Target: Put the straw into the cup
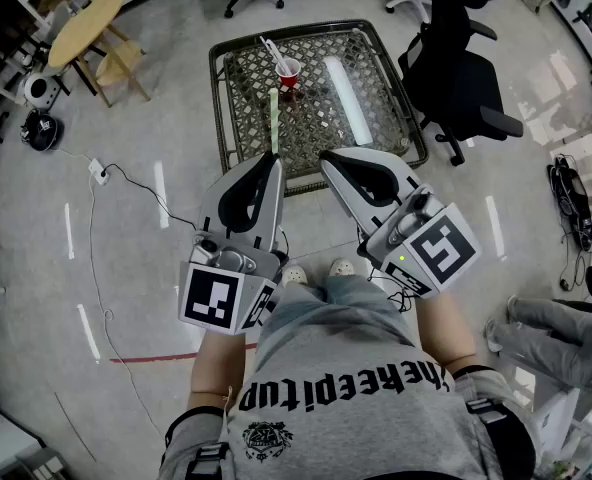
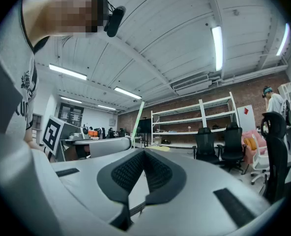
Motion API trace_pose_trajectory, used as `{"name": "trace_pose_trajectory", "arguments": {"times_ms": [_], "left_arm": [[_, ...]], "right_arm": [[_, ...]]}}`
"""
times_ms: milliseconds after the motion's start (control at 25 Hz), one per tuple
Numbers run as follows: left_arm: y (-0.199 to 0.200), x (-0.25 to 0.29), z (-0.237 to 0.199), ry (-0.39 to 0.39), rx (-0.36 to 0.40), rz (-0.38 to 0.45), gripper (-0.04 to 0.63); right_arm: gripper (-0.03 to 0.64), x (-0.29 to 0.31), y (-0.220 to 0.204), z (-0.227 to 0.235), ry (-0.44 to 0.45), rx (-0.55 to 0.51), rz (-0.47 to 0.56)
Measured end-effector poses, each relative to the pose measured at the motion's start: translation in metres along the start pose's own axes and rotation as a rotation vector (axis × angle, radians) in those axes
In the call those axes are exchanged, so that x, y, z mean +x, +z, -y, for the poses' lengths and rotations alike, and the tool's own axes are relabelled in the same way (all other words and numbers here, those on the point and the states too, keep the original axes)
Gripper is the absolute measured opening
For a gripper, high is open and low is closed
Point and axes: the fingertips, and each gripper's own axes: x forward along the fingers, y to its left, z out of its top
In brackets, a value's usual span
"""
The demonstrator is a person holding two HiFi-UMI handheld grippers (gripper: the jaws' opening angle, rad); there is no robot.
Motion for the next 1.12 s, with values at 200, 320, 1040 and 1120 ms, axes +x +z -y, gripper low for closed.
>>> {"name": "trace_pose_trajectory", "arguments": {"times_ms": [200, 320, 1040, 1120], "left_arm": [[-0.003, -0.003, -0.010, -0.013, 0.009, -0.012, 0.051], [-0.001, -0.003, -0.012, -0.021, 0.016, -0.016, 0.051], [-0.003, -0.024, -0.040, -0.072, 0.013, 0.005, 0.052], [-0.004, -0.025, -0.042, -0.081, 0.004, 0.008, 0.052]], "right_arm": [[0.008, 0.009, -0.001, -0.005, -0.005, -0.005, 0.002], [0.008, 0.013, 0.003, -0.006, -0.009, -0.007, 0.004], [0.009, 0.037, -0.008, -0.025, -0.117, 0.026, 0.027], [0.009, 0.037, -0.007, -0.028, -0.133, 0.024, 0.036]]}}
